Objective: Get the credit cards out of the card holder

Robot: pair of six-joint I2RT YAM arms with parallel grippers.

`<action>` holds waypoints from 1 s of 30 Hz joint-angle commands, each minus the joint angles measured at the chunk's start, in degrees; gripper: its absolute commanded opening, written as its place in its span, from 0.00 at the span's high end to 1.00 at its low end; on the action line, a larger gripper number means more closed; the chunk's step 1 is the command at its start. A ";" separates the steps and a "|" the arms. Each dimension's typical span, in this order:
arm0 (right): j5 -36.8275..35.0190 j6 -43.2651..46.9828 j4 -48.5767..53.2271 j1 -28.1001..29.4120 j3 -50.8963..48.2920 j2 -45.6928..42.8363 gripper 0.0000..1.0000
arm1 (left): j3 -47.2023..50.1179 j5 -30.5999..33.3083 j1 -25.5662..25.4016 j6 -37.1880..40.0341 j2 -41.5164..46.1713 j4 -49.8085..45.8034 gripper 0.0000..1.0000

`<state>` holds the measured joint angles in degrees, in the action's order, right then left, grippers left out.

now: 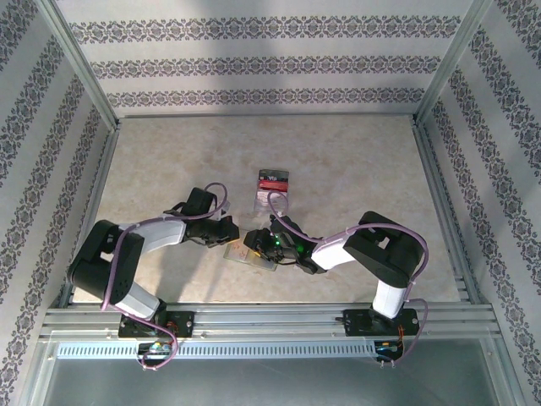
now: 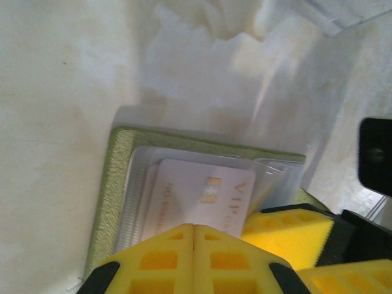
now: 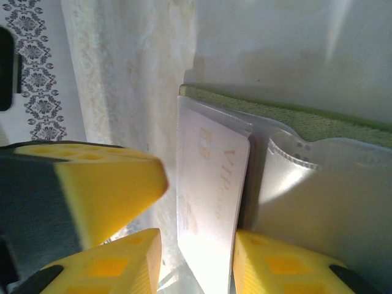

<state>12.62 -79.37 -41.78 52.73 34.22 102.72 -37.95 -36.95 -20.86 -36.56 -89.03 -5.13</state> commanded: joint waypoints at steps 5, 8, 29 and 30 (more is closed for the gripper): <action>-1.82 1.40 1.09 -0.24 0.24 0.14 0.66 | -1.48 3.34 0.74 3.33 -1.26 -4.27 0.99; -1.90 3.08 0.56 -0.26 -0.02 -1.33 0.67 | -0.17 3.42 0.74 3.26 -0.56 -4.04 0.99; -1.64 7.98 7.49 -0.26 0.28 -6.11 0.66 | 0.24 0.73 0.78 0.74 6.85 -2.99 0.93; -1.56 8.58 8.24 -0.17 0.77 -6.28 0.66 | -0.13 1.58 0.79 0.93 7.51 -3.94 0.93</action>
<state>11.38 -73.52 -36.67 52.71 32.69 96.79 -36.53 -35.57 -20.86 -35.14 -84.01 -6.57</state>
